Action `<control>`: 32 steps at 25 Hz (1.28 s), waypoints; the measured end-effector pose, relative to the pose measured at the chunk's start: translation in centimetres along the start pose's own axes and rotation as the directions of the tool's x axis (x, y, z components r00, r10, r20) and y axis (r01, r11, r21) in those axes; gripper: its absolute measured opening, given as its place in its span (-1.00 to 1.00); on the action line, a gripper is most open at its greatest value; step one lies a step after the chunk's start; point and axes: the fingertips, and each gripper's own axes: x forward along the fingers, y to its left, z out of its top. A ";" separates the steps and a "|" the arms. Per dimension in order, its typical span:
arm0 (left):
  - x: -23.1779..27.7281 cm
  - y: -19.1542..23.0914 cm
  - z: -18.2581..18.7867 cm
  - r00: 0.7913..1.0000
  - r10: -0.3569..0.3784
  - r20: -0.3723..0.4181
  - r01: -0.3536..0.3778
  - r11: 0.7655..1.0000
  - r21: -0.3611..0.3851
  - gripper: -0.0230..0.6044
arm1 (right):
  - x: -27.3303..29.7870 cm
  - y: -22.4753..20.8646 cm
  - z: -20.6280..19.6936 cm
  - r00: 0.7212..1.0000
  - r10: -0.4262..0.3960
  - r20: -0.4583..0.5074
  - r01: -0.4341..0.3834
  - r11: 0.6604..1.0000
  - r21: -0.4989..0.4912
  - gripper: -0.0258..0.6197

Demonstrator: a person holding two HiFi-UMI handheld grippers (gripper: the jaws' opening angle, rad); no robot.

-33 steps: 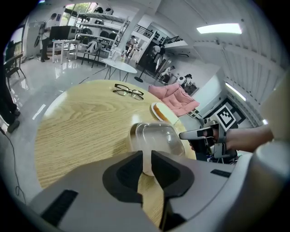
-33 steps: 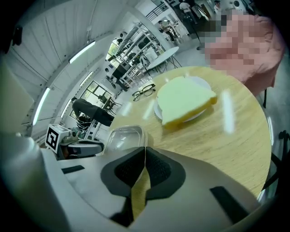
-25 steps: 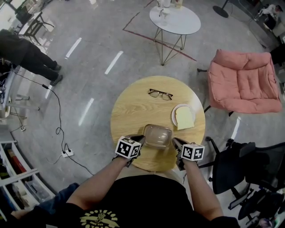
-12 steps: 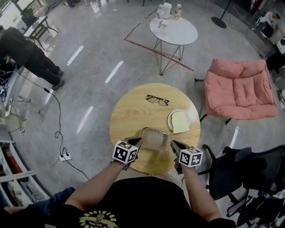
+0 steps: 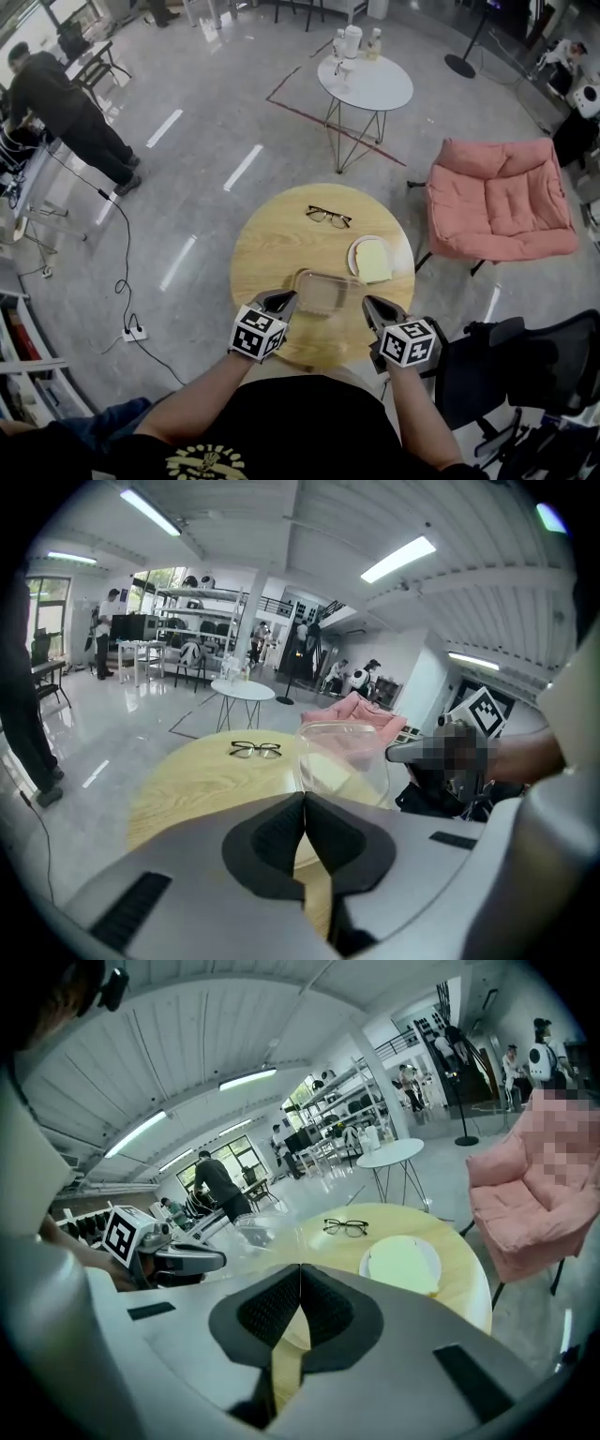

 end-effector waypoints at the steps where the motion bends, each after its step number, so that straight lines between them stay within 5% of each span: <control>1: -0.4 -0.3 0.4 1.000 0.005 0.016 -0.005 1.000 0.001 -0.87 | -0.5 0.4 0.4 1.000 0.004 0.010 -0.004 1.000 -0.018 -0.87; 14: -6.4 -3.7 5.1 0.980 0.076 0.185 -0.087 0.995 0.051 -0.87 | -6.2 4.8 4.2 0.991 0.054 0.120 -0.034 0.986 -0.163 -0.87; 32: -13.4 -8.6 13.0 0.909 0.086 0.408 -0.133 0.987 0.089 -0.87 | -12.9 8.2 11.2 0.949 0.139 0.282 -0.042 0.946 -0.323 -0.87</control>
